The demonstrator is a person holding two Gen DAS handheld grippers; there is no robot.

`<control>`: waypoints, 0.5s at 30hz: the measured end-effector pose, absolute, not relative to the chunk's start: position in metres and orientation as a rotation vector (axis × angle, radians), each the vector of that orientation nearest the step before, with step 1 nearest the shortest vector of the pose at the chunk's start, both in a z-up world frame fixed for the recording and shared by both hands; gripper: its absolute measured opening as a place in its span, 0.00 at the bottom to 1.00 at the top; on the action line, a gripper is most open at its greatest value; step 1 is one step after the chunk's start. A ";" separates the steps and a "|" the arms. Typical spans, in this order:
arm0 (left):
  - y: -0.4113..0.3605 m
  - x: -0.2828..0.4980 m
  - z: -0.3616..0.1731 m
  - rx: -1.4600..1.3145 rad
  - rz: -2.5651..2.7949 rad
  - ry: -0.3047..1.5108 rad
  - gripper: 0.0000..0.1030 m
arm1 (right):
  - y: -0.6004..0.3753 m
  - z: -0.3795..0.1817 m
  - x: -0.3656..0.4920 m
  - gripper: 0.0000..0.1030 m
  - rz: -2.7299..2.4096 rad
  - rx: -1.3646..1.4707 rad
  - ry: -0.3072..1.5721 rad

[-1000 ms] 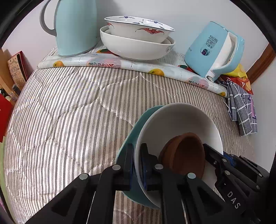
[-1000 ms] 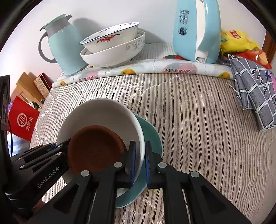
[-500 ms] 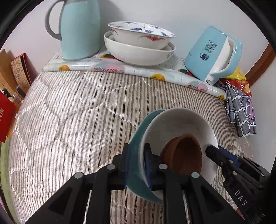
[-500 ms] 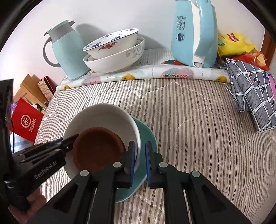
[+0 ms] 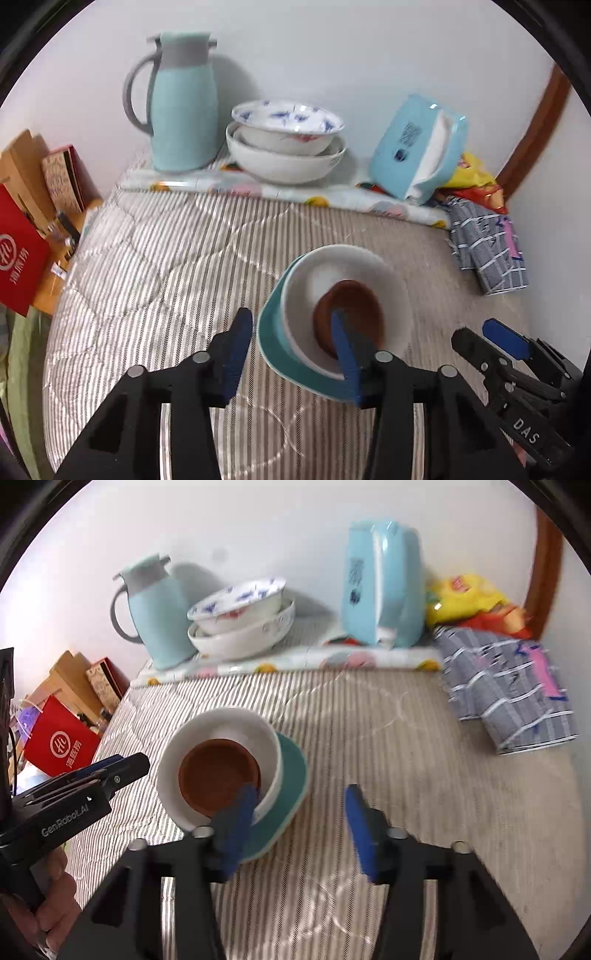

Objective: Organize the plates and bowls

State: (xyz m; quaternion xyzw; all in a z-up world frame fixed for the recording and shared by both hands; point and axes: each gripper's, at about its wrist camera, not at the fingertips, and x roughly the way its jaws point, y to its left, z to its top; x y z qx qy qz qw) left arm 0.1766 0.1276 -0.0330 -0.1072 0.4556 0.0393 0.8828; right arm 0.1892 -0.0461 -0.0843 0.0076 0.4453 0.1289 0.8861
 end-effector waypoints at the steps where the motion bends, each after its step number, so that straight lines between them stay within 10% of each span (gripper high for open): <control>1: 0.124 0.172 -0.028 -0.217 0.080 0.937 0.47 | -0.049 -0.079 0.183 0.54 0.269 0.006 0.916; 15: 0.059 0.091 0.021 -0.124 0.078 0.795 0.75 | -0.114 -0.031 0.091 0.68 0.134 0.032 0.772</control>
